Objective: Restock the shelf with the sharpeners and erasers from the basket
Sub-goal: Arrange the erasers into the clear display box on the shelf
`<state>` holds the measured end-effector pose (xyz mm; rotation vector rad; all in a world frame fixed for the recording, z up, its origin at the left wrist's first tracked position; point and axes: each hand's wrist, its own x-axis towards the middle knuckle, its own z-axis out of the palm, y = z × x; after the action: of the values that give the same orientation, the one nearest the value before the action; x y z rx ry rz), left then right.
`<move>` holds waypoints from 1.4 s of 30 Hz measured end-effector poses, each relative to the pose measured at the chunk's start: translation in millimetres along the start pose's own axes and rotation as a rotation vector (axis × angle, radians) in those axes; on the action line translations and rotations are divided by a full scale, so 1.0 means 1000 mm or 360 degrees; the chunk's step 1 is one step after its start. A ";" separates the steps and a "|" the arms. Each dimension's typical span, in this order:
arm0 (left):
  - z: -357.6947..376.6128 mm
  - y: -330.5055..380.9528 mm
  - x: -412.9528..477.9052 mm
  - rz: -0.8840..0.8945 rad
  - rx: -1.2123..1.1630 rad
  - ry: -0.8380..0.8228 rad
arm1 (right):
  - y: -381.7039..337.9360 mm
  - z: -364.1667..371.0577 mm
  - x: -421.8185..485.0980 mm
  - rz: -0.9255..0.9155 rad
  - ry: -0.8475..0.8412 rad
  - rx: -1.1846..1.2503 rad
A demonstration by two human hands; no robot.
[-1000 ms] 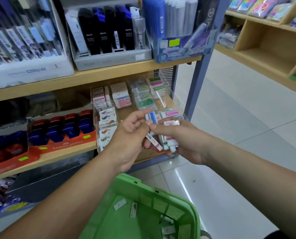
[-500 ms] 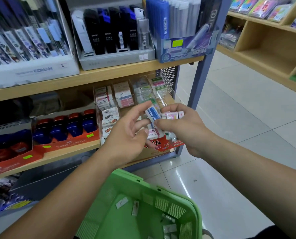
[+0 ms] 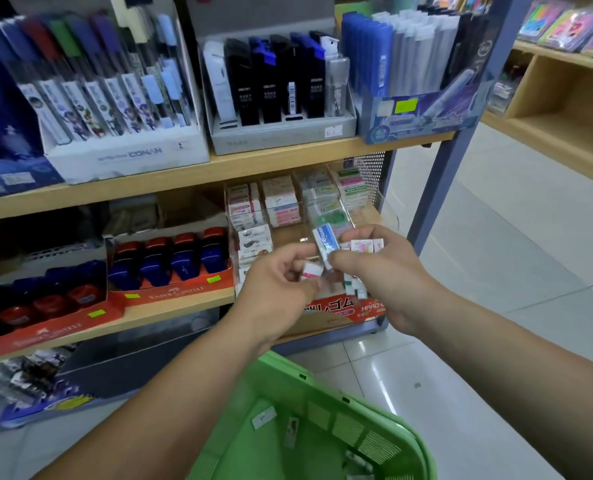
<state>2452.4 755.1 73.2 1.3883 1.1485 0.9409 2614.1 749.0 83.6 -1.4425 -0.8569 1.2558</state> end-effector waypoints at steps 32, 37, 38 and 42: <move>-0.036 -0.002 0.114 0.0229 0.0570 0.0333 | -0.010 -0.046 0.049 -0.0251 0.0698 -0.0126; -0.044 0.000 0.127 0.0054 0.1011 0.0119 | -0.008 -0.044 0.050 -0.0219 0.0671 -0.0063; -0.048 0.000 0.128 0.0021 0.1050 0.0109 | -0.010 -0.042 0.050 -0.0227 0.0662 -0.0044; -0.063 0.005 0.130 -0.0039 0.1076 0.0100 | -0.016 -0.041 0.049 -0.0241 0.0662 -0.0053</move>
<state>2422.4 896.5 80.2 1.8751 1.6153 0.5950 2665.9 789.8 84.0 -1.5609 -0.6888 0.7922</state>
